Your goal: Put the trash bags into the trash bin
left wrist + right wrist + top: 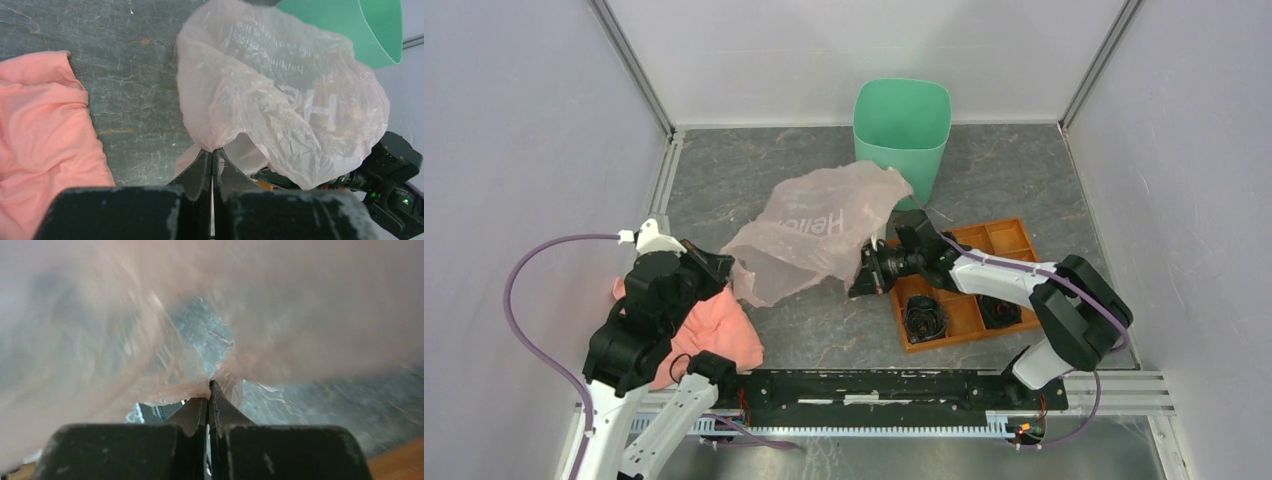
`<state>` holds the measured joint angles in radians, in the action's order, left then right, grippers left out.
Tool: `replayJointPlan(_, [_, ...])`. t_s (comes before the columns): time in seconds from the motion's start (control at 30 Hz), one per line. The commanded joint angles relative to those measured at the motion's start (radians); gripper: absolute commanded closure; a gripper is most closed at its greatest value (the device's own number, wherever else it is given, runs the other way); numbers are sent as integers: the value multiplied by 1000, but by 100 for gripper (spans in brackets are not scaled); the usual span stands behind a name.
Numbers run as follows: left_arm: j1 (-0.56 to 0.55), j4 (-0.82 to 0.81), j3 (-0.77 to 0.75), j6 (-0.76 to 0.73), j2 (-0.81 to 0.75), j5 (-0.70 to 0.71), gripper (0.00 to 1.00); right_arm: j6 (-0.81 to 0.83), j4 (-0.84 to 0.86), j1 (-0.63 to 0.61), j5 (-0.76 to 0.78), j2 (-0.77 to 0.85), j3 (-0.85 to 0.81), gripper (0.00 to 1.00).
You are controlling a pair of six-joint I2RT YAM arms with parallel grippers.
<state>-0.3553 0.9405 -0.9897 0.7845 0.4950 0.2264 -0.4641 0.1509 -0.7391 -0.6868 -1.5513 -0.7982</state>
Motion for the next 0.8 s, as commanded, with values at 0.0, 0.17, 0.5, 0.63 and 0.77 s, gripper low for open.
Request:
replayJointPlan(0.0, [2, -38, -2, 29, 21, -22, 98, 115, -199, -81, 47, -64, -210, 100])
replayJointPlan(0.17, [1, -33, -4, 16, -5, -19, 98, 344, -500, -207, 320, -179, -464, 100])
replayJointPlan(0.5, [2, -42, 12, 31, -16, -28, 98, 406, -553, -124, 133, -241, -321, 100])
replayJointPlan(0.63, [1, -97, 18, 6, 46, -79, 98, 351, -506, -115, 154, -165, -311, 100])
replayJointPlan(0.77, [1, -99, 41, -18, 73, -121, 98, 332, -517, -73, 234, -159, -375, 100])
